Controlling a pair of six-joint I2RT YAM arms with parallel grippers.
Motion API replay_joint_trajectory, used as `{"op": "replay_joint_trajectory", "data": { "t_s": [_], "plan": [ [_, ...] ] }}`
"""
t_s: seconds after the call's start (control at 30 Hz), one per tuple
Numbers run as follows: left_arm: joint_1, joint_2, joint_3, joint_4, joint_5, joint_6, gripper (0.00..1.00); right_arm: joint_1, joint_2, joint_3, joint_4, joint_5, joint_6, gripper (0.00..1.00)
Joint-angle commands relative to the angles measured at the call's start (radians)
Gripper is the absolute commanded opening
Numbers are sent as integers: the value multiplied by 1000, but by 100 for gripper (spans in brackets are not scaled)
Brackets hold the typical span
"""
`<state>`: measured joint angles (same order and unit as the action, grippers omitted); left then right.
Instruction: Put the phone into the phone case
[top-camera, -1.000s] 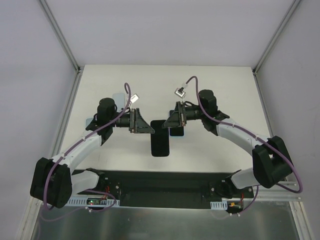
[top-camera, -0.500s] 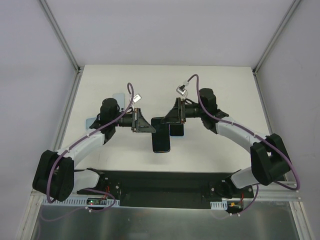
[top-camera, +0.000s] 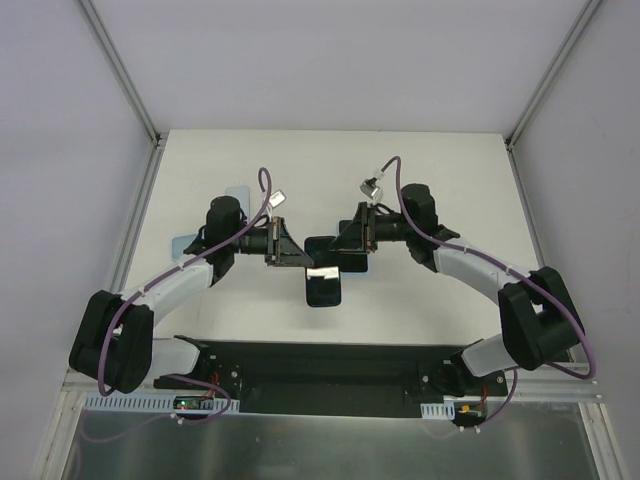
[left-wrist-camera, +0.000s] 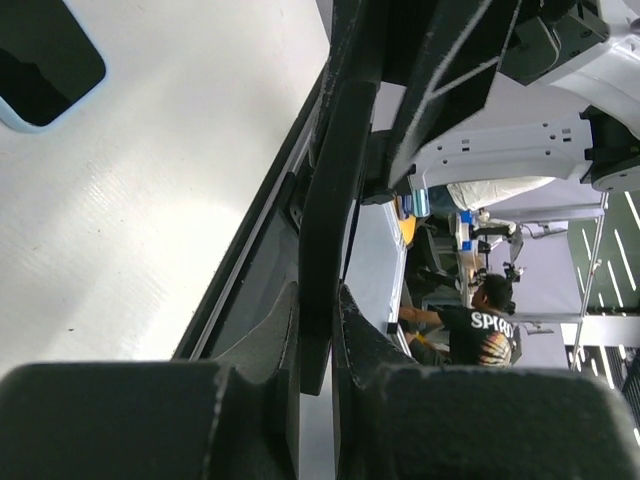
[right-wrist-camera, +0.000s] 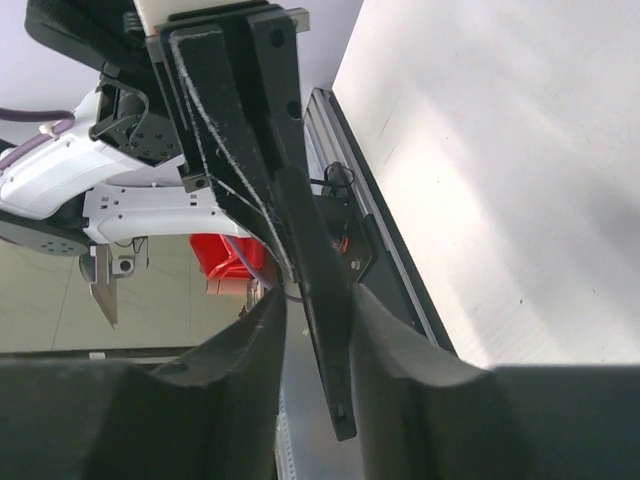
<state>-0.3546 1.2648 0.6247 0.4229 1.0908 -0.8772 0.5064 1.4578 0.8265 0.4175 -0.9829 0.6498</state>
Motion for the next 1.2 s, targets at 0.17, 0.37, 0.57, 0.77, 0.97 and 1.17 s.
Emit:
{"op": "replay_joint_trajectory", "data": {
  "t_s": [0.17,0.37,0.57,0.77,0.97,1.17],
  "plan": [
    [-4,33,72,-7,-55,-11,0,-12,-8,8,7,1,-2,6],
    [-3,64,136,-116,-66,63,0,-40,-83,26,-216,98,-145,57],
    [3,136,237,-222,-77,155,0,-69,-207,86,-627,347,-314,96],
    [25,299,363,-358,-85,267,0,-98,-329,72,-779,498,-348,96],
    [37,477,530,-552,-121,406,0,-103,-410,77,-864,550,-397,96],
    [57,628,661,-668,-144,492,0,-115,-448,82,-904,555,-426,96]
  ]
}}
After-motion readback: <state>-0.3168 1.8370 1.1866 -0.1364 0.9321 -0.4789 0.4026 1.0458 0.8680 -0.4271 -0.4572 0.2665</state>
